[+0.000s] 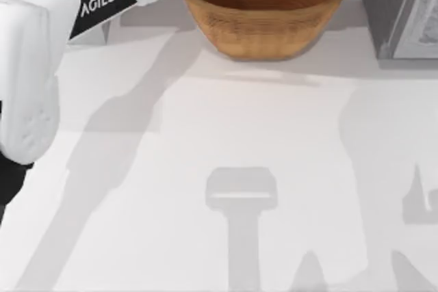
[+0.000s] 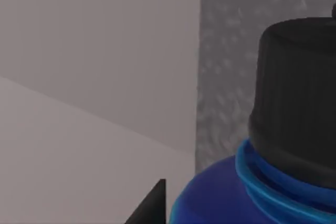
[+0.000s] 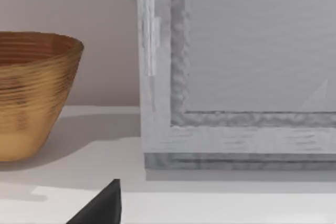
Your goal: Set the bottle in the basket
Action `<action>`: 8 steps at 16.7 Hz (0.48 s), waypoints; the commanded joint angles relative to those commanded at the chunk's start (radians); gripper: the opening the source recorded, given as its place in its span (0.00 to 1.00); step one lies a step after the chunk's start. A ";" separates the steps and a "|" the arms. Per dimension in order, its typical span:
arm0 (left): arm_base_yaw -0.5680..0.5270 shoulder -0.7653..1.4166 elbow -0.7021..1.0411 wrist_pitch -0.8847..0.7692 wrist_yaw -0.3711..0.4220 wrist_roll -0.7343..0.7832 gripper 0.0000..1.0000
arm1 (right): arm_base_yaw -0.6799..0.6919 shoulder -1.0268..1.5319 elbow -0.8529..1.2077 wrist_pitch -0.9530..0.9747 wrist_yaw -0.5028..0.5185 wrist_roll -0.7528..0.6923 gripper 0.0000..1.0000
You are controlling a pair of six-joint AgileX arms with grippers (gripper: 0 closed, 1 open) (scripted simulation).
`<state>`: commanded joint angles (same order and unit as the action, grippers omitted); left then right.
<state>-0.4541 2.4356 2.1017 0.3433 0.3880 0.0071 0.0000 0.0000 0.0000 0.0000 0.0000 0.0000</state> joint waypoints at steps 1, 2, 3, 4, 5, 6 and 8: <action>0.000 0.000 0.000 0.000 0.000 0.000 0.75 | 0.000 0.000 0.000 0.000 0.000 0.000 1.00; 0.000 0.000 0.000 0.000 0.000 0.000 0.83 | 0.000 0.000 0.000 0.000 0.000 0.000 1.00; 0.000 0.000 0.000 0.000 0.000 0.000 0.90 | 0.000 0.000 0.000 0.000 0.000 0.000 1.00; 0.000 0.000 0.000 0.000 0.000 0.000 0.98 | 0.000 0.000 0.000 0.000 0.000 0.000 1.00; 0.000 0.000 0.000 0.000 0.000 0.000 1.00 | 0.000 0.000 0.000 0.000 0.000 0.000 1.00; 0.000 0.000 0.000 0.000 0.000 0.000 1.00 | 0.000 0.000 0.000 0.000 0.000 0.000 1.00; 0.000 0.000 0.000 0.000 0.000 0.000 1.00 | 0.000 0.000 0.000 0.000 0.000 0.000 1.00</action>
<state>-0.4541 2.4356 2.1017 0.3433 0.3880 0.0071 0.0000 0.0000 0.0000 0.0000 0.0000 0.0000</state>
